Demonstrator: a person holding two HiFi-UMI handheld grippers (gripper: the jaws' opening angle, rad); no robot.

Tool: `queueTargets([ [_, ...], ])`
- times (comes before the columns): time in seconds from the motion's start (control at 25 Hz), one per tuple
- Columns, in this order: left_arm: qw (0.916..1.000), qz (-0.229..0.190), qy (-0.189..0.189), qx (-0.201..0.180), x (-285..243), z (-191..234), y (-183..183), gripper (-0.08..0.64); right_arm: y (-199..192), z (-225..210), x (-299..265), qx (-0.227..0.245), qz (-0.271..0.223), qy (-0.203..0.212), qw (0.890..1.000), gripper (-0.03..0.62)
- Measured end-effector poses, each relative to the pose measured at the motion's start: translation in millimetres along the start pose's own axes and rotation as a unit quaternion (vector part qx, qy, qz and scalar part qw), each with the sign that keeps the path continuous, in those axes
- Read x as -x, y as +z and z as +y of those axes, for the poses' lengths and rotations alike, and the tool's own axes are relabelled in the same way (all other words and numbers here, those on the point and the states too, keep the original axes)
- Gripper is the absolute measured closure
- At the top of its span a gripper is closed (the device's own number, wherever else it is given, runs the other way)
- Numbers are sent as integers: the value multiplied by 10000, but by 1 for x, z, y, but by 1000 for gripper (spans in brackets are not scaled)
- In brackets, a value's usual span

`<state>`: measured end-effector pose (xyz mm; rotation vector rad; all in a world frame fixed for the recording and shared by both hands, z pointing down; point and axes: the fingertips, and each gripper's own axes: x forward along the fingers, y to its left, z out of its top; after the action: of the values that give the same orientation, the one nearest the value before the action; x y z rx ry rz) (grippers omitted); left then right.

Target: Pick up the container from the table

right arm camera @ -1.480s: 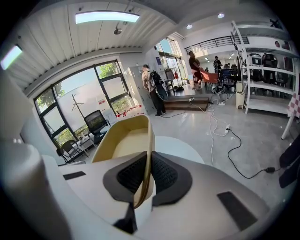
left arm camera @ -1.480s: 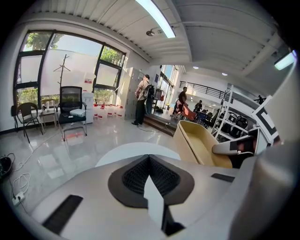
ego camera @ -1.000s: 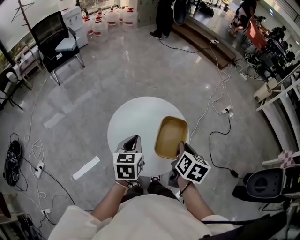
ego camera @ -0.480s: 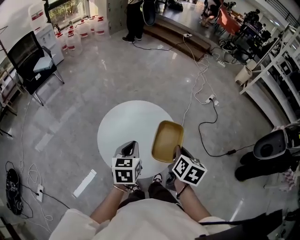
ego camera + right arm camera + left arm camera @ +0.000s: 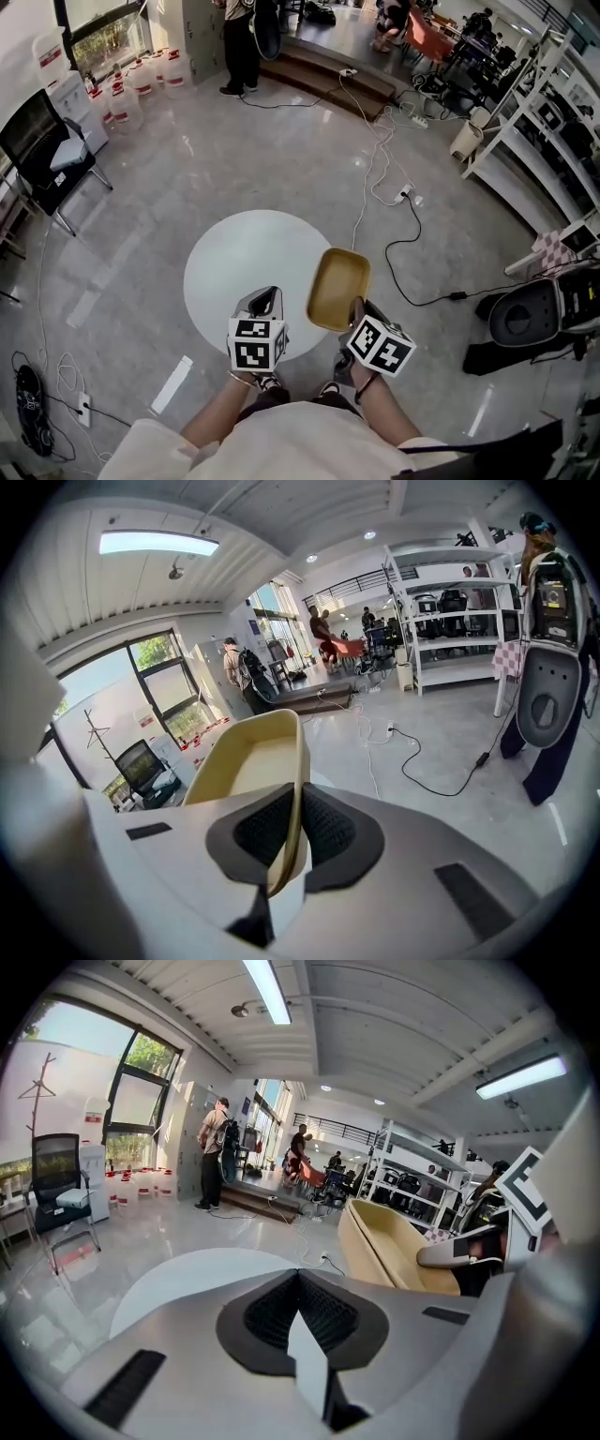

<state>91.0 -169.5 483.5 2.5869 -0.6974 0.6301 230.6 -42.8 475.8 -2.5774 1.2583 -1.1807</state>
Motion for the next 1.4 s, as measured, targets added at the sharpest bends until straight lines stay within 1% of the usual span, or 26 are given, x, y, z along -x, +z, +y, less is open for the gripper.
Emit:
queueTargets([
  [0.08, 10000, -10, -13, -54, -2, -4, 2, 545, 1, -6, 2, -28, -22, -8, 10000, 549],
  [0.24, 10000, 46, -54, -30, -6, -15, -4, 545, -2, -21, 9, -81, -36, -29, 10000, 549],
  [0.44, 9997, 85, -161, -134, -10, -43, -5, 545, 1, -46, 22, -241, -130, -72, 9996, 549],
  [0.56, 9996, 60, -264, -71, -13, -65, -3, 545, 2, -66, 28, -342, -143, -91, 9993, 549],
  [0.64, 9994, 27, -308, -131, -16, -80, 0, 545, 5, -81, 33, -419, -165, -105, 9989, 549],
  [0.72, 9992, 24, -331, -200, -21, -95, 1, 545, 8, -100, 39, -467, -190, -201, 9985, 549],
  [0.8, 9991, 49, -348, -256, -27, -109, -1, 545, 11, -119, 44, -508, -229, -324, 9979, 549],
  [0.92, 9986, 63, -390, -363, -35, -133, -5, 545, 17, -145, 51, -599, -293, -396, 9970, 549],
  [1.08, 9975, -118, -450, -526, -43, -164, -2, 545, 23, -175, 58, -744, -365, -393, 9958, 549],
  [1.16, 9970, -221, -468, -579, -47, -177, 1, 545, 25, -190, 62, -792, -373, -468, 9951, 549],
  [1.4, 9963, -295, -466, -663, -56, -210, -4, 545, 26, -227, 70, -906, -352, -507, 9940, 549],
])
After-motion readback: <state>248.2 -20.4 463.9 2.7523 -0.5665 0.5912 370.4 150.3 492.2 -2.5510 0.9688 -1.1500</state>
